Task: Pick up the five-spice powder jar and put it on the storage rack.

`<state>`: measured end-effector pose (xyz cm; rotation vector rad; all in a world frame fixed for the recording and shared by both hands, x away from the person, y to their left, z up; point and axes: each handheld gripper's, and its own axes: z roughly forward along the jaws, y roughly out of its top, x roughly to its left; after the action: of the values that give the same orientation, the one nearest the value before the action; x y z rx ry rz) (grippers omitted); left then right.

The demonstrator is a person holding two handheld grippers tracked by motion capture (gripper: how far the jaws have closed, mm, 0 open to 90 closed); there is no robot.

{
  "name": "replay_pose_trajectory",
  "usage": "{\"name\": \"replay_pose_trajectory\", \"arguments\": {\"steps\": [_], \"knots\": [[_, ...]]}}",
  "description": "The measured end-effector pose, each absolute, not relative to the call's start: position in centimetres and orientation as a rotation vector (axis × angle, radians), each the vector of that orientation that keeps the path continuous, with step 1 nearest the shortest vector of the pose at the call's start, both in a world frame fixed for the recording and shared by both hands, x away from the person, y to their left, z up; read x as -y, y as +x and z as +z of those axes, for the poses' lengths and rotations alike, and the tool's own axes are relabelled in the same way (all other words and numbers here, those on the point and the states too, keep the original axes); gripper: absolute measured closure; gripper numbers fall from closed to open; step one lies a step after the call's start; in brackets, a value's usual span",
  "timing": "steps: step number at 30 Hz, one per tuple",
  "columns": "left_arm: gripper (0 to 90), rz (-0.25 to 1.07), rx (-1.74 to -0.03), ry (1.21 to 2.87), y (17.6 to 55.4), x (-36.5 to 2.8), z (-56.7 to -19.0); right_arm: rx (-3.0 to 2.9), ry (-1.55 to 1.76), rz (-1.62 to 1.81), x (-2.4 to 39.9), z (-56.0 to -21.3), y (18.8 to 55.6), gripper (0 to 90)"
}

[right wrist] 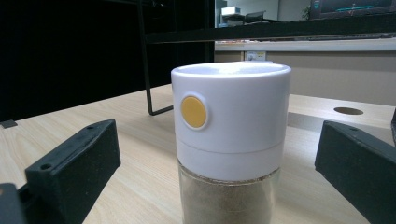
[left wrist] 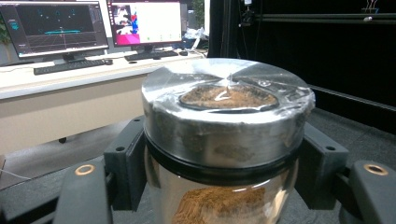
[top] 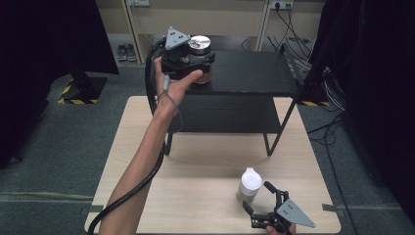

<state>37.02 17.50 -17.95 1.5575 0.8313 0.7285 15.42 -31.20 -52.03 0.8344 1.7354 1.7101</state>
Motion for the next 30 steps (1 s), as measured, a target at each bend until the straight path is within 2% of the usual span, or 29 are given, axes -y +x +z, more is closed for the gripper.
{"name": "replay_pose_trajectory", "arguments": {"steps": [15, 18, 22, 23, 25, 30], "knots": [[30.1, 0.734, -0.824, 1.518, 37.5, -17.5, -19.6, -1.739, 0.834, 1.709, 31.2, -52.0, 15.4, 0.5], [18.5, 0.729, -0.834, 1.473, 37.2, -17.6, -19.8, -1.737, 0.835, 1.711, 31.2, -52.0, 15.4, 0.5], [8.6, 0.735, -0.836, 1.447, 36.6, -17.7, -19.4, -1.737, 0.832, 1.711, 31.2, -52.0, 15.4, 0.5], [3.4, 0.736, -0.838, 1.44, 36.4, -17.7, -19.3, -1.739, 0.832, 1.711, 31.2, -52.0, 15.4, 0.5], [0.0, 0.76, -0.837, 1.444, 36.0, -17.5, -19.1, -1.74, 0.835, 1.711, 31.2, -52.0, 15.4, 0.5], [0.0, 0.753, -0.819, 1.443, 35.4, -17.8, -19.0, -1.739, 0.835, 1.709, 31.2, -52.0, 15.4, 0.5]]}}
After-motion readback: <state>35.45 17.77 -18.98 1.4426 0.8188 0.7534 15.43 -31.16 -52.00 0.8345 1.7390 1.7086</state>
